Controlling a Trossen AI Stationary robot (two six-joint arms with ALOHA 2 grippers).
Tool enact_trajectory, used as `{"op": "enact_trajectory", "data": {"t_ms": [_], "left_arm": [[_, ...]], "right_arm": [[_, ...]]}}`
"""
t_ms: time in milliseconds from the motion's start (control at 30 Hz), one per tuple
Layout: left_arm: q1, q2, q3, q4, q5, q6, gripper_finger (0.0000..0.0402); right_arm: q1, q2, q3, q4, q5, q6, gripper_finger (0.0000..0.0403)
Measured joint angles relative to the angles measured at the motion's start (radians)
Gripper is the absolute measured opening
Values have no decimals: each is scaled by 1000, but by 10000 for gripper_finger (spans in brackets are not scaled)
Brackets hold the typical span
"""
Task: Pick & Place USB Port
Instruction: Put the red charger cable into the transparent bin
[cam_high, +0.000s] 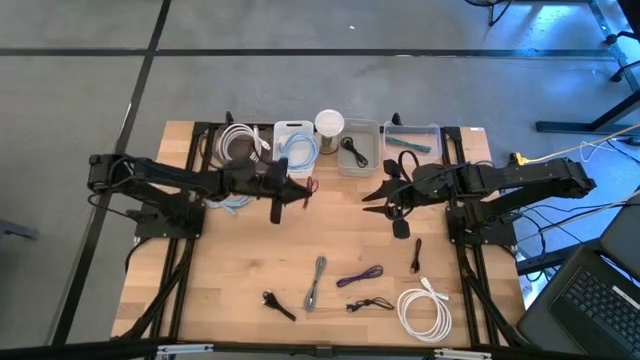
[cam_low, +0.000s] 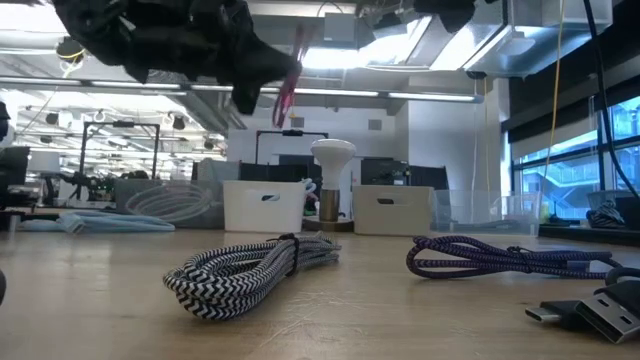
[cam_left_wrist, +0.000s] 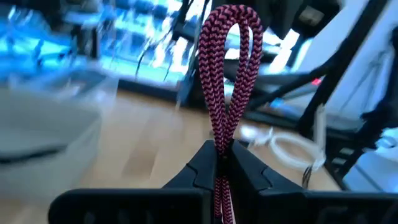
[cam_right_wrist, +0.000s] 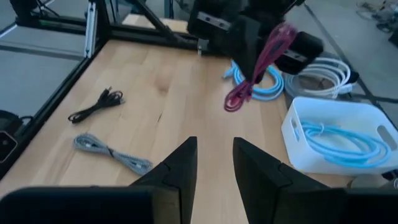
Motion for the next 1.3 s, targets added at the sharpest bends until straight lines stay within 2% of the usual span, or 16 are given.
{"op": "enact_trajectory", "data": {"t_ms": [133,233,467,633,833,967,1300], "left_arm": [[62,0,9,94,99,23,13],[88,0,55,89,150,49,12],[102,55,224,51,297,130,12],[102,127,351,-67,303,193,12],[101,234,455,-78,378,199,14],[99,277,490,-80,412,201,12],[100,286,538,-79,453,202,12]], "right_arm": [[0,0,0,41,0,-21,105],[-1,3,0,88,3,-26,105],[-1,46,0,160,118,-28,105],[-1,89,0,224,142,-29,105],[-1,116,0,294,203,-32,105],[-7,116,0,296,261,-45,105],[-27,131,0,326,262,-48,105]]}}
